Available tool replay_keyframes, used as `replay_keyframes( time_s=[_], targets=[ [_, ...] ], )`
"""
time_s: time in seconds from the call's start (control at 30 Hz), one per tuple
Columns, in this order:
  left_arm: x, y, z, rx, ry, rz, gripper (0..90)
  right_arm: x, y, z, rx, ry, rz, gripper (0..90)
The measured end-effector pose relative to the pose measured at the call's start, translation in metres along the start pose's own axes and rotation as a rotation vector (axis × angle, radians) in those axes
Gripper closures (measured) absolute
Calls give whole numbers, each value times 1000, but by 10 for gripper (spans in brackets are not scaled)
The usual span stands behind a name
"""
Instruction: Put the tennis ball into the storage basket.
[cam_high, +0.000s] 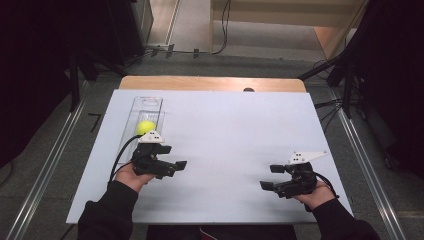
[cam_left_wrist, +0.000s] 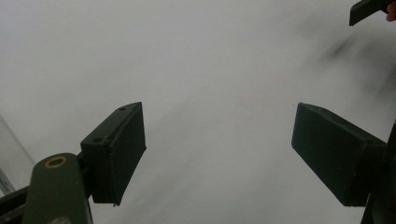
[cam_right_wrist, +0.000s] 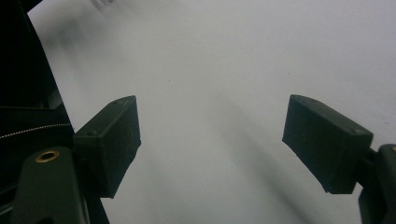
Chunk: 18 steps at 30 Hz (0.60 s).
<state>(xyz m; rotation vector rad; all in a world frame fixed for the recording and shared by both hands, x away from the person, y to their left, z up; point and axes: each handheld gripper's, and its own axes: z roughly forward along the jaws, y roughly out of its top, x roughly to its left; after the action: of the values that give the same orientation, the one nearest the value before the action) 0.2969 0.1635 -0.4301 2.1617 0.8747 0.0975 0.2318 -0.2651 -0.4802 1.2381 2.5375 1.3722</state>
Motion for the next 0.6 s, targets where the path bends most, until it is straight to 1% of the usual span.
replay_keyframes(
  time_s=[0.03,0.1,0.23,0.37,0.47,0.53,0.6],
  targets=[
    [-1,-1,0,-3,-1,0,185,0,0,0,0,0,-1,171],
    [-2,-4,1,-1,0,14,185,0,0,0,2,1,-1,171],
    [-4,-9,2,12,2,24,185,0,0,0,1,-1,0,171],
    [-7,-13,3,28,-6,44,185,0,0,0,1,-1,-2,171],
    [-8,-17,3,34,-5,50,185,0,0,-1,0,-1,-1,171],
    [-9,-19,3,30,-16,38,185,0,0,-1,-1,-2,-1,171],
    [-8,-22,3,35,-19,40,185,0,0,-1,-1,-2,-1,171]
  ],
)
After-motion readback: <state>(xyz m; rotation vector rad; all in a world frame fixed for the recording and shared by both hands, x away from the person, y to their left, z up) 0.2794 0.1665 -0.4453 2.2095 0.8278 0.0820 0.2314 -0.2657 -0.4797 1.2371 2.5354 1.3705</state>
